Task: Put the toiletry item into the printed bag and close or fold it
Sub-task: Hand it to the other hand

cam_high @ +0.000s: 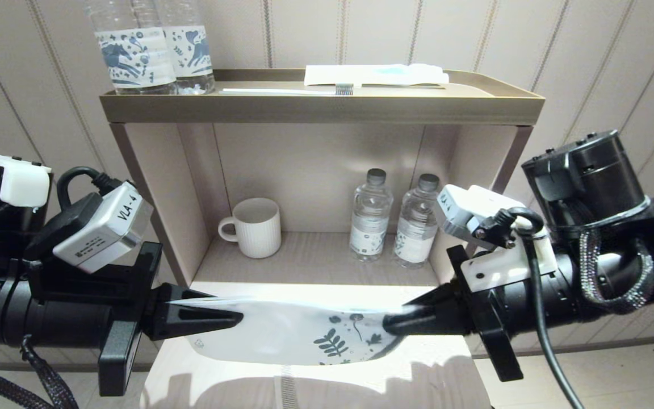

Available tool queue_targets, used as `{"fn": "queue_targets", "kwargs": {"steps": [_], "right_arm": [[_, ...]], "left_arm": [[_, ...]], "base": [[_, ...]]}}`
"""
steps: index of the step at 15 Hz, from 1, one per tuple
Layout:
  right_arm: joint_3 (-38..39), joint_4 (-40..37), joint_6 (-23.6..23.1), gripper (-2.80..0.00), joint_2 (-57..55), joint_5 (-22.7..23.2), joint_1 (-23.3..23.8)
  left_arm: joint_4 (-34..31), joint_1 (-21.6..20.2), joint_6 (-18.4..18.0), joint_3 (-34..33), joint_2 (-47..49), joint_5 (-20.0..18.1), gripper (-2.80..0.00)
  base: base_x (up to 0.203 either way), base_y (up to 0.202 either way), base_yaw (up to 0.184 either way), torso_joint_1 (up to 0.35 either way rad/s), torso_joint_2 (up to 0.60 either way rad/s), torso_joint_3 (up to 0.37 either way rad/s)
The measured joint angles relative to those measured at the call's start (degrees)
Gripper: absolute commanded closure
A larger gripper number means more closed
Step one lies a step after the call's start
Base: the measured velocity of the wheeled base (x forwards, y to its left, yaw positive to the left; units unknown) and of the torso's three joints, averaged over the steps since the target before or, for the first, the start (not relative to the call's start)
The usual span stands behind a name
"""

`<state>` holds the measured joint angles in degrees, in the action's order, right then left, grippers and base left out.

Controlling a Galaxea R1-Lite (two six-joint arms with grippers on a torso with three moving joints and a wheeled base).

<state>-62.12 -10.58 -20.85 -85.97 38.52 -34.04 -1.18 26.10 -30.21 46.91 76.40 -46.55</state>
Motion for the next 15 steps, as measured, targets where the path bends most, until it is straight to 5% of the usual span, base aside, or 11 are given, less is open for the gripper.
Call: {"fn": "queue_targets", "kwargs": {"steps": [15], "right_arm": [[-7.6,-0.2,0.7,0.0,-5.9,-0.2,-4.3]], "left_arm": [[-0.1,2.1,0.3,-0.3,0.9,-0.1,0.0]], "base": [[0.0,0.0,0.0,0.0,0.0,0.0]]}}
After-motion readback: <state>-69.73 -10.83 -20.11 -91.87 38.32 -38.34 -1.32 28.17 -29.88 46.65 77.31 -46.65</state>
